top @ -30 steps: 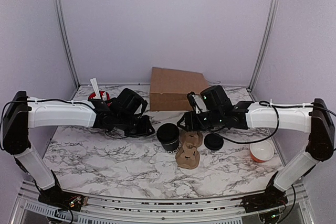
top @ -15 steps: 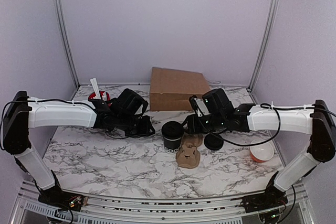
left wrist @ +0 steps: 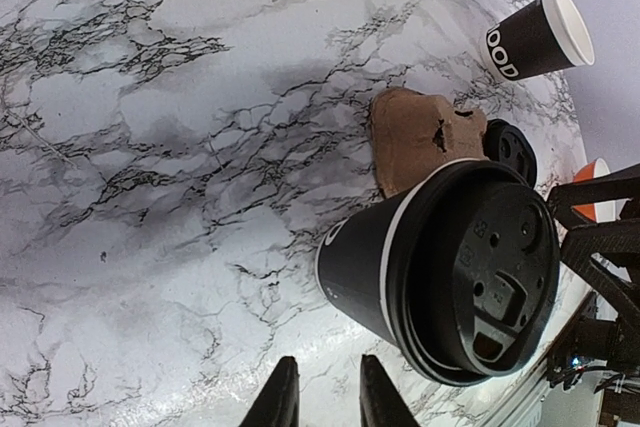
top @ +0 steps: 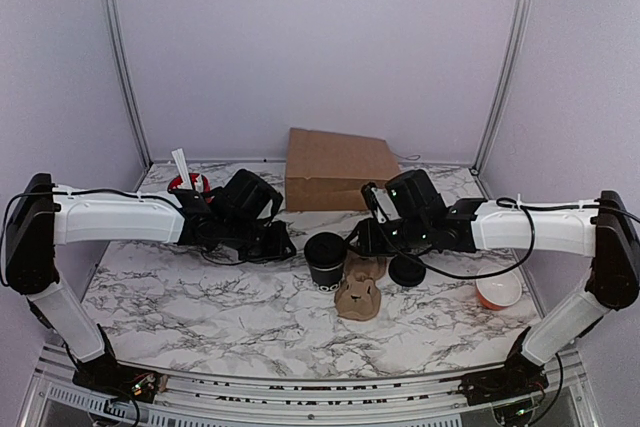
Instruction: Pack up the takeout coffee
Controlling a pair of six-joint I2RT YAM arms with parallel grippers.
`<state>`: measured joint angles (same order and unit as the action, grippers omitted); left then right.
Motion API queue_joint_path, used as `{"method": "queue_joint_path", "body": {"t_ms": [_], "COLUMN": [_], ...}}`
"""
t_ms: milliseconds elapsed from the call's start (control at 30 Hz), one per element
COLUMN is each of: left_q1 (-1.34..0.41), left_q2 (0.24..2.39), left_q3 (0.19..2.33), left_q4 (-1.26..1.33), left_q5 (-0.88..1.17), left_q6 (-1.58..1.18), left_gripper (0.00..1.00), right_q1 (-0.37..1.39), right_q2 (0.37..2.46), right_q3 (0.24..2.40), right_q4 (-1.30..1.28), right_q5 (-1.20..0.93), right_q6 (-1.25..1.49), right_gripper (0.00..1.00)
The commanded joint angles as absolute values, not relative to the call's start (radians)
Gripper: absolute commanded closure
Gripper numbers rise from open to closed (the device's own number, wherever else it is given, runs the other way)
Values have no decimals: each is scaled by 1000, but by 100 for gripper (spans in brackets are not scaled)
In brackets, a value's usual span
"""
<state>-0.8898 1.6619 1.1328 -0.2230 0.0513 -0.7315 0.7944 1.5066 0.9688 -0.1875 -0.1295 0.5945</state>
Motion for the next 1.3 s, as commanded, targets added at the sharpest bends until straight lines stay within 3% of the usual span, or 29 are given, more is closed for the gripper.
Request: {"method": "queue_joint_path", "body": {"t_ms": [0, 1267], "left_q1": [-894, -891], "left_q2": [1654, 1569], "left_q3": [1167, 1095], "left_q4": [-249, -261], "left_q5": [52, 30], "left_q6": [-716, -716], "left_gripper": [79, 79], "right_q1": [795, 884], "right_q2": [1520, 1663], "right_q3": [973, 1081], "right_q4": [-169, -140], "right_q5": [-150, -194], "right_q6": [601, 613], "right_gripper": [65, 68]}}
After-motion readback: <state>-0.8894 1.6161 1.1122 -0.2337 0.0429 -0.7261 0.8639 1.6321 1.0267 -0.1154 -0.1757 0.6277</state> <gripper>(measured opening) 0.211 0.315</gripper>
